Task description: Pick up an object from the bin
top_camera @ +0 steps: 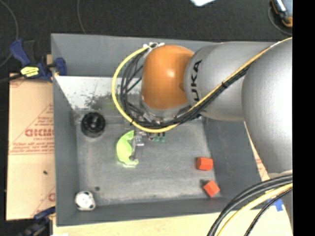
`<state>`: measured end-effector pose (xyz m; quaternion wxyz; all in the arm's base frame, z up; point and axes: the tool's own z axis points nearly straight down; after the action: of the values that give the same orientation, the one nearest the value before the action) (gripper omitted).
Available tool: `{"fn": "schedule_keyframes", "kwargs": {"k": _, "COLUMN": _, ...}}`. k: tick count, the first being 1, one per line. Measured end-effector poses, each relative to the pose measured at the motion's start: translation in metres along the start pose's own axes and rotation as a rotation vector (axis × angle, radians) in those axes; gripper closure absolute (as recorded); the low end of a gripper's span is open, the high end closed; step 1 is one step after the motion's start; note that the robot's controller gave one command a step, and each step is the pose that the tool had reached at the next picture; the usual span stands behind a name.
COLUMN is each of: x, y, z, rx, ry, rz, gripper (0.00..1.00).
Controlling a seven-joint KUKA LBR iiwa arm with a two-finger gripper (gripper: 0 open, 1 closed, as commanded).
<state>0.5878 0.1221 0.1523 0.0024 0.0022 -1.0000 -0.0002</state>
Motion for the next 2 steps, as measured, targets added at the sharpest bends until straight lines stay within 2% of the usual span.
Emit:
{"fn": "schedule_keyframes", "kwargs": {"k": 1, "x": -0.002, "y": -0.001, "z": -0.005, "rx": -0.001, "ry": -0.008, "rz": 0.004, "gripper": 0.0}}
{"fn": "schedule_keyframes", "kwargs": {"k": 2, "x": -0.018, "y": -0.002, "z": 0.069, "rx": 0.0, "ry": -0.006, "rz": -0.316, "gripper": 0.0}}
